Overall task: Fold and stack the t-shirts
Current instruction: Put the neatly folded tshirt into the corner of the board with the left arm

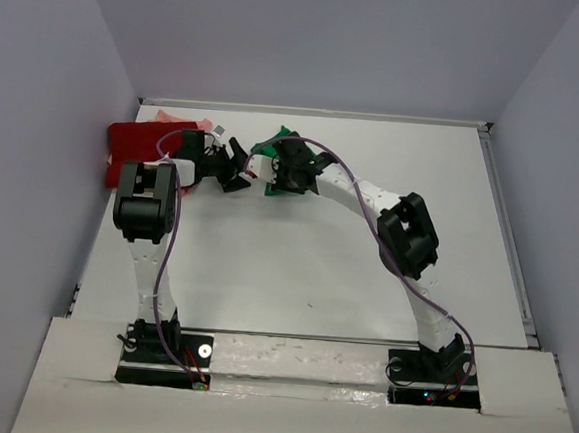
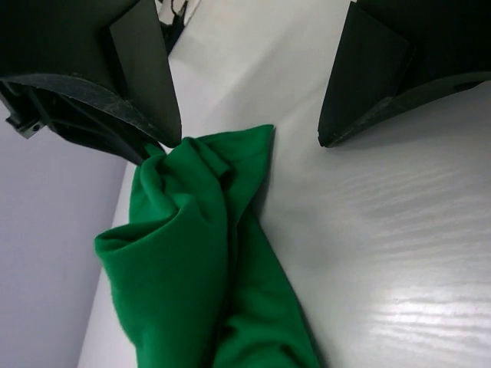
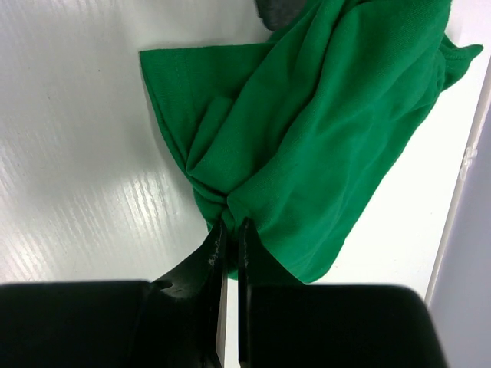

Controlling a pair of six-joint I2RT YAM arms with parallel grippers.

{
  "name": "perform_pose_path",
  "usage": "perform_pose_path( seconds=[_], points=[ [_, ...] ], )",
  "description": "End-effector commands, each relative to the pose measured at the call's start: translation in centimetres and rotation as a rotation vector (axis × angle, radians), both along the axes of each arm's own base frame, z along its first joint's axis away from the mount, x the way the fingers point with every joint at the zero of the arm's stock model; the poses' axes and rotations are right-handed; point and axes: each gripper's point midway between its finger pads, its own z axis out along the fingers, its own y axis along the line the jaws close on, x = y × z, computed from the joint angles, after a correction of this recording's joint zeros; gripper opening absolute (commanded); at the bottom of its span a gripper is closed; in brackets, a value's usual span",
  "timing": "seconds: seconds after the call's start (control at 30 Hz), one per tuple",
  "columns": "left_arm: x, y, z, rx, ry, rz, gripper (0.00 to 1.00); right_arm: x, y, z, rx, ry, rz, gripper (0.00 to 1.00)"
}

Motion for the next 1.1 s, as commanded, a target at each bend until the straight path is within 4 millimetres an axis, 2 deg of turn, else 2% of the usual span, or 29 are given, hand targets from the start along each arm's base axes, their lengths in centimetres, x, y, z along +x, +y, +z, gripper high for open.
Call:
perform_pose_path(
  seconds=[0.0,0.07,0.17,0.3,0.4,0.43,0.57,0.8,0.87,1.07],
  points=[
    [1.2,-0.9,0.1,-0.09,0.036,0.027,0.86,0.8,1.0,4.0,0.068,-0.051,-0.018,0.0],
    [1.5,-1.2,0.2,-0.136,0.073,0.05,0.86,0.9,1.2,4.0,0.066,-0.04,-0.015,0.0],
    [2.6,-1.7,1.4,-0.203,0.045,0.059,0.86,1.6,1.8,3.9,0.062,-0.045,-0.012,0.0],
    [2.3,-3.0,1.7,-0.271,0.07,0.056,0.84,1.8,3.5,3.4,0.062,-0.054,0.011,0.0],
    [2.8,-3.5,2.5,-0.299,0.061,0.06,0.84,2.1,3.8,3.2,0.063,-0.057,0.01,0.0],
    [3.1,-3.5,2.9,-0.311,0.052,0.062,0.84,1.9,4.3,3.4,0.066,-0.06,0.02,0.0],
    [4.1,-3.1,5.3,-0.367,0.002,0.082,0.83,1.9,4.3,2.7,0.058,-0.054,0.017,0.0],
    [4.5,-1.9,8.3,-0.417,-0.059,0.109,0.83,2.0,4.2,2.5,0.052,-0.055,0.011,0.0],
    [4.4,-1.4,8.1,-0.412,-0.06,0.119,0.83,2.1,4.2,2.9,0.056,-0.06,0.009,0.0],
    [3.6,-1.8,6.8,-0.404,-0.032,0.108,0.83,2.2,4.2,2.8,0.054,-0.064,0.007,0.0]
  ],
)
